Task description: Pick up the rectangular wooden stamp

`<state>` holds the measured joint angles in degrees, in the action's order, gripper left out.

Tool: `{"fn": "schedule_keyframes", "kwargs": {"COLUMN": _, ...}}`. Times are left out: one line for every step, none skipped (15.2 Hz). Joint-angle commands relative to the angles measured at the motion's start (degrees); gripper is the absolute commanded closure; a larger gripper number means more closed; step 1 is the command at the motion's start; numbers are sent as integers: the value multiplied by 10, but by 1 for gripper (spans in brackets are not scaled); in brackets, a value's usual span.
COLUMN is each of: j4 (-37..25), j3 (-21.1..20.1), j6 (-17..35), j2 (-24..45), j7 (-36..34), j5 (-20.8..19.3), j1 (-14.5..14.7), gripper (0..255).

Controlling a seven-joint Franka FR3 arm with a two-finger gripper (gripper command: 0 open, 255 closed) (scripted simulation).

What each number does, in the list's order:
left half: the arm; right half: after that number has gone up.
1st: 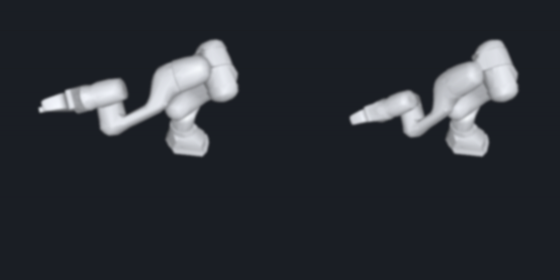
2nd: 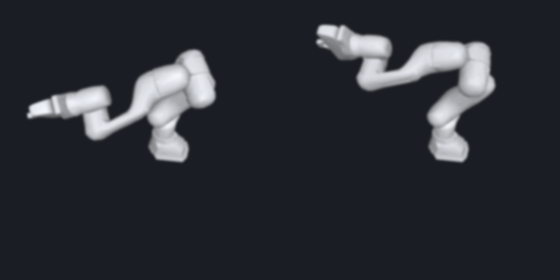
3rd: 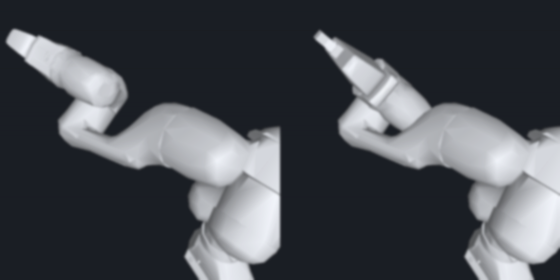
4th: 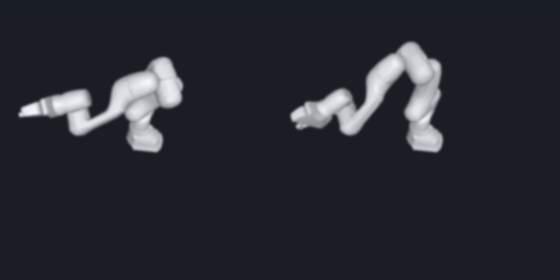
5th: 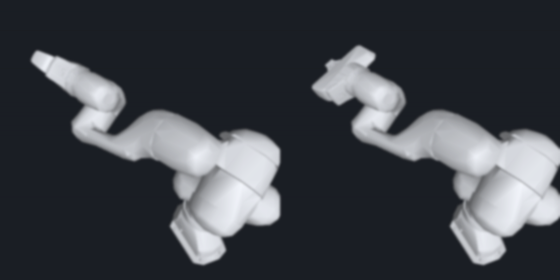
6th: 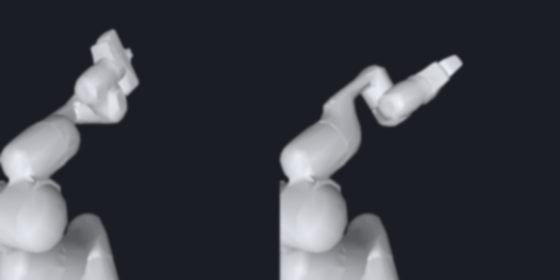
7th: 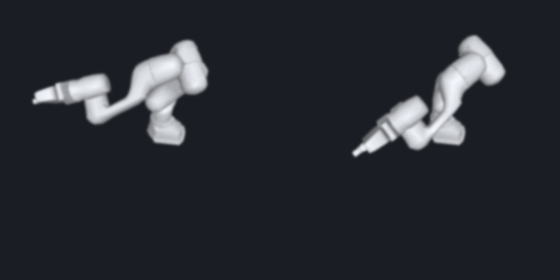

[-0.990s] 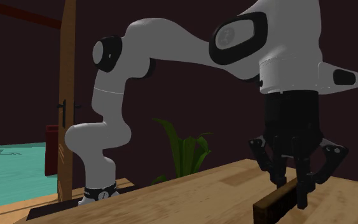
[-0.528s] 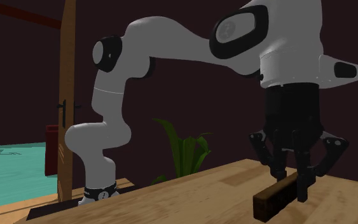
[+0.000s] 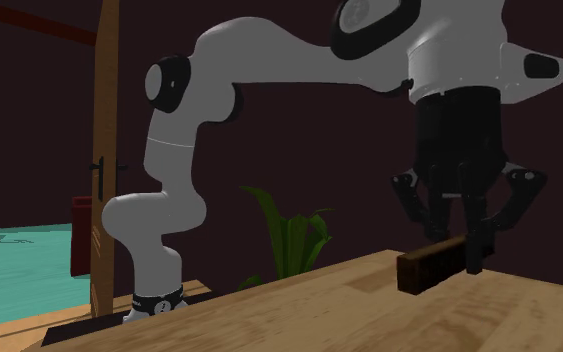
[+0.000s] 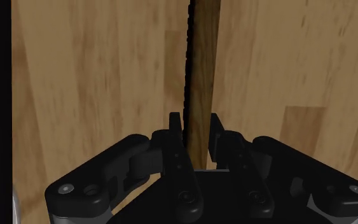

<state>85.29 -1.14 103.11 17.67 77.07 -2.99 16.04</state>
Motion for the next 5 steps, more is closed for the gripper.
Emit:
{"fn": "schedule_keyframes", "kwargs": {"j4": -20, "j3": 0, "j6": -18, "j2": 2, "j7": 1, "j5": 0, "j1": 0, "gripper": 255}}
{"fn": "schedule_keyframes", "kwargs": {"j4": -28, "j3": 0, "j6": -26, "j2": 2, "j7": 1, "j5": 0, "j1": 0, "gripper": 255}}
{"fn": "schedule_keyframes", "kwargs": {"j4": -37, "j3": 0, "j6": -34, "j2": 3, "j7": 2, "j5": 0, "j1": 0, "gripper": 255}}
{"fn": "schedule_keyframes", "kwargs": {"j4": -38, "j3": 0, "j6": -35, "j2": 3, "j7": 2, "j5": 0, "j1": 0, "gripper": 255}}
{"fn": "schedule_keyframes", "kwargs": {"j4": -38, "j3": 0, "j6": -35, "j2": 3, "j7": 2, "j5": 0, "j1": 0, "gripper": 255}}
